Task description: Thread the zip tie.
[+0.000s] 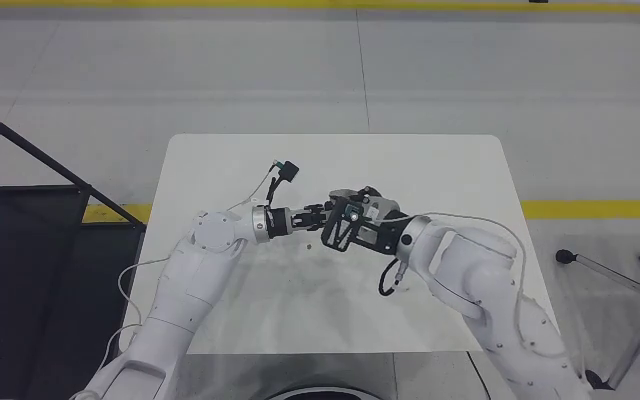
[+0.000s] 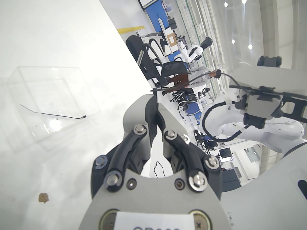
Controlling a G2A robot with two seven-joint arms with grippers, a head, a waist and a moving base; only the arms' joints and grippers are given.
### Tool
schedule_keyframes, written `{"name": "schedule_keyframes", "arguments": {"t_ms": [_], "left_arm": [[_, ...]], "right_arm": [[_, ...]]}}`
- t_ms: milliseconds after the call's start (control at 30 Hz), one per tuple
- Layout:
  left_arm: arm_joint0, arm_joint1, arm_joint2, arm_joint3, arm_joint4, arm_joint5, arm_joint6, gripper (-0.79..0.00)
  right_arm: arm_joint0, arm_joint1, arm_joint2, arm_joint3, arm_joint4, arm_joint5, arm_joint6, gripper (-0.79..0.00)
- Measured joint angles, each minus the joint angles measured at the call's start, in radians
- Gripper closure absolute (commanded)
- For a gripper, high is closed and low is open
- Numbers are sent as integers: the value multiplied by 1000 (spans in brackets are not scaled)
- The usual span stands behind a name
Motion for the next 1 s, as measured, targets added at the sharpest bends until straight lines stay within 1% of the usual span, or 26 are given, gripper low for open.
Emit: {"name": "schedule_keyframes", "arguments": {"t_ms": [233, 367, 633, 833, 1000], "left_arm": [[0, 0, 0, 0, 0, 0, 0, 0], [0, 0, 0, 0, 0, 0, 0, 0], [0, 0, 0, 0, 0, 0, 0, 0], [0, 0, 0, 0, 0, 0, 0, 0], [0, 0, 0, 0, 0, 0, 0, 0]], "right_arm": [[2, 3, -5, 4, -8, -63, 25, 0], [4, 5, -4, 9, 21, -111, 49, 0], [14, 8, -7, 29, 100, -177, 90, 0], [32, 9, -15, 38, 146, -203, 130, 0], [40, 10, -17, 36, 152, -188, 152, 0]]}}
